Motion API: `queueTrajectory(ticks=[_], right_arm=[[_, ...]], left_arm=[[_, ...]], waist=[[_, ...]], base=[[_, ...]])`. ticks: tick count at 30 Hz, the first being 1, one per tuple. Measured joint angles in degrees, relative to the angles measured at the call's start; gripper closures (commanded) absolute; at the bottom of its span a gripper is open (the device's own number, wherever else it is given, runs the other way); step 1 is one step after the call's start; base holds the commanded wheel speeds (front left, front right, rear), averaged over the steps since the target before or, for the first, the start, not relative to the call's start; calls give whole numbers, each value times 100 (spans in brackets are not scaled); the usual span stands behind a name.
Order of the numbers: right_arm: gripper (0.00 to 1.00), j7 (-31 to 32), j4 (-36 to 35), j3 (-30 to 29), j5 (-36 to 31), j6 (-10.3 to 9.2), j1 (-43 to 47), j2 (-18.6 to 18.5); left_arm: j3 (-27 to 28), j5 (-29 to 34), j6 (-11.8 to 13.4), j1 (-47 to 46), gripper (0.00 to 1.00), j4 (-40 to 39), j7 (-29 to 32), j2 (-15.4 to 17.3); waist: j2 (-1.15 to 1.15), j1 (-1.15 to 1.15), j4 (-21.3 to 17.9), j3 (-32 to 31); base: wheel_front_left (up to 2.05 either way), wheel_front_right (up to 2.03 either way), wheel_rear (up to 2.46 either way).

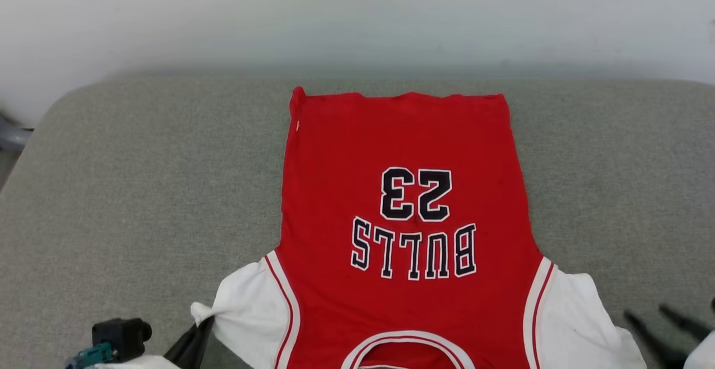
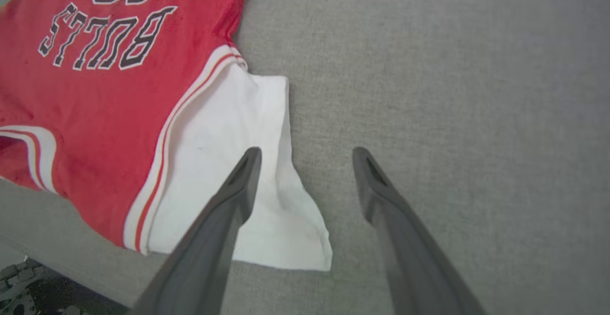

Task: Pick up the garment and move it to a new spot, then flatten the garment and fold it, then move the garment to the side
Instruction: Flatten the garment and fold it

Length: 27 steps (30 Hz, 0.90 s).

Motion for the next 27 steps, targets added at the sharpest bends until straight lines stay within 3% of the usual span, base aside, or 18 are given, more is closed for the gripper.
queueTrajectory(ticks=[7,13,17,22,27], right_arm=[[0,146,-625,-750,-224,-1,-1239,-156],[0,979,-872,-905,-225,-1,-2905,-240],[0,2075,-515,-603,-249,-1,-4309,-299],[0,3913,287,-210,-244,-1,-5822,-193],[0,5259,1044,-45,-787,-1,-7041,3]], left_arm=[[97,400,51,-403,100,-253,0,-127],[209,787,71,-800,100,-587,0,-287],[263,1048,26,-1059,100,-724,-1,-460],[342,1345,-52,-1304,100,-849,-1,-694],[359,1591,-218,-1561,100,-911,-1,-968]], waist=[[0,1,97,475],[0,1,301,1038],[0,2,496,1454],[0,2,757,1959],[0,2,1019,2473]], base=[[0,0,0],[0,0,0],[0,0,0],[0,0,0],[0,0,0]])
